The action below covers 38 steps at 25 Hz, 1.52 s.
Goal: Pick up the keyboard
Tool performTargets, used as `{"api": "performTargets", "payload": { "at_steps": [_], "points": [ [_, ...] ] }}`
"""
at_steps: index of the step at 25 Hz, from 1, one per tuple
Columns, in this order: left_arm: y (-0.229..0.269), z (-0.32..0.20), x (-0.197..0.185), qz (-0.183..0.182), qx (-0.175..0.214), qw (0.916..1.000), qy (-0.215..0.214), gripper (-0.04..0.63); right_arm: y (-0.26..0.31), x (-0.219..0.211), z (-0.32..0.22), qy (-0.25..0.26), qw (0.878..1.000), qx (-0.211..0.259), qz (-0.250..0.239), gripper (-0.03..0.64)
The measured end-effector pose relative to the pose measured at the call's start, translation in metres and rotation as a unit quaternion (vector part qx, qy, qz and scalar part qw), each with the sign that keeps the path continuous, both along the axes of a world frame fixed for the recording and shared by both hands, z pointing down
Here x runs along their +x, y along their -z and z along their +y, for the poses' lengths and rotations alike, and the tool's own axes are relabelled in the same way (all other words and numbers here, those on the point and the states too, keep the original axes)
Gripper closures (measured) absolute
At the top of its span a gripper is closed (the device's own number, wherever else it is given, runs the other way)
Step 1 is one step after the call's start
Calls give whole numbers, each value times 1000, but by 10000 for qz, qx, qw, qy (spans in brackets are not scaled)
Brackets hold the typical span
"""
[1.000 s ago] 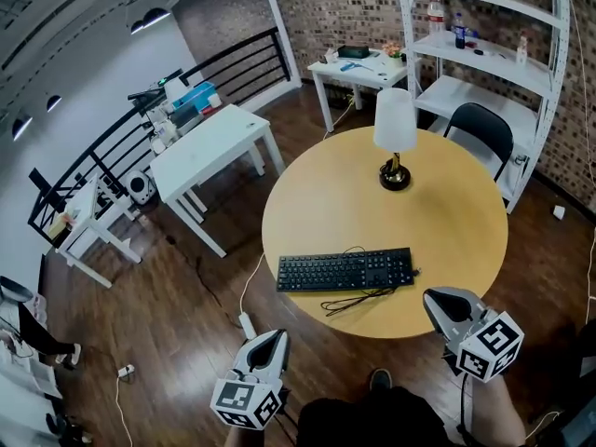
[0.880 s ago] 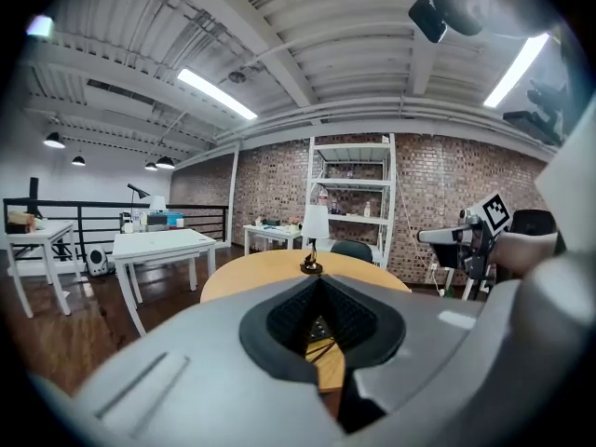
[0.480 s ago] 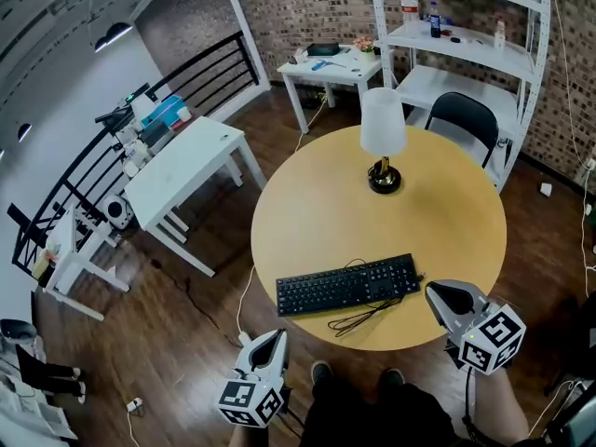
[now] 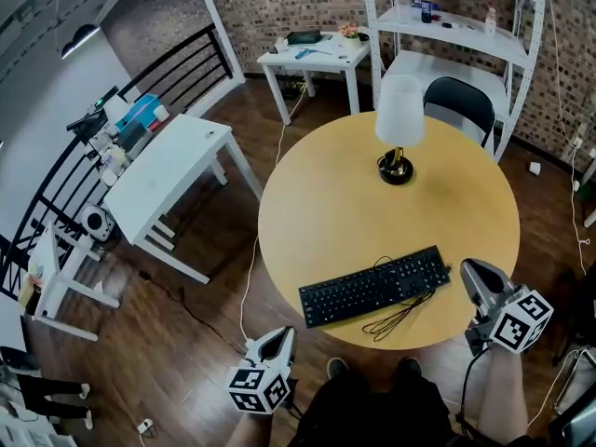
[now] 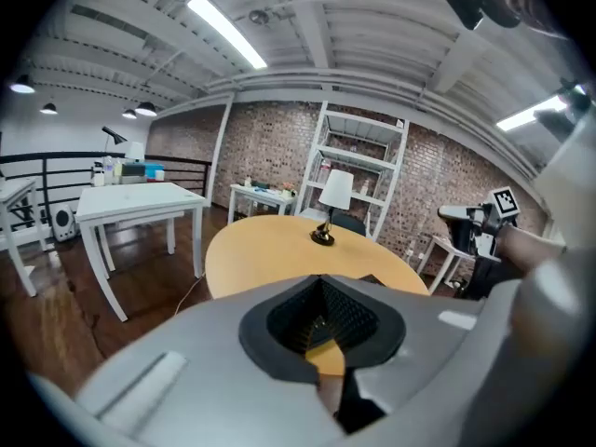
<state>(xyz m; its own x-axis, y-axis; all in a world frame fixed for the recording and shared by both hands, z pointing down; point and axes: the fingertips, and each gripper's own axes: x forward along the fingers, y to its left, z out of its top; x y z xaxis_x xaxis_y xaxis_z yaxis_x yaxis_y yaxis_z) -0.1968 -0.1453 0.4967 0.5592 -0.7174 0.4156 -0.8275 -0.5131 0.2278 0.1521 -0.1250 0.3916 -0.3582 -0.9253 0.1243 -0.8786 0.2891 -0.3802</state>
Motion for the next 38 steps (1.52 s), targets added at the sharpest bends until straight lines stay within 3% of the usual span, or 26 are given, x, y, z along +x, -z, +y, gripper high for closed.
{"api": "performTargets", "payload": {
  "at_steps": [3, 7, 10, 13, 16, 19, 23, 33, 38],
  "points": [
    [-29, -14, -11, -10, -319, 9987, -393, 495, -9, -7, -14, -339, 9989, -196, 267, 615],
    [-75, -23, -24, 78, -892, 9945, -544, 488, -34, -16, -25, -362, 9969, -505, 486, 615],
    [-99, -26, -26, 108, -1086, 9922, -604, 404, -55, -14, -39, -280, 9969, -652, 331, 612],
    [-118, -29, -26, 81, -1395, 9890, -480, 382, -91, -2, -57, -184, 9934, -1021, 483, 598],
    [-140, -32, -25, 276, -1781, 9834, -220, 341, -132, 16, -70, -114, 9869, -1496, 590, 541],
    [-167, -38, -24, 346, -2015, 9785, -283, 335, -173, 34, -85, -63, 9809, -1869, 534, 500],
    [-194, -35, -18, 730, -2747, 9584, -251, 281, -216, 60, -101, 43, 9711, -2304, 623, 391],
    [-218, -64, -7, 587, -2909, 9549, 40, 255, -283, 77, -129, 503, 9546, -2913, 373, 332],
    [-222, -70, 11, 711, -3062, 9493, -100, 235, -302, 79, -132, 883, 9396, -3298, 256, 318]
  ]
}}
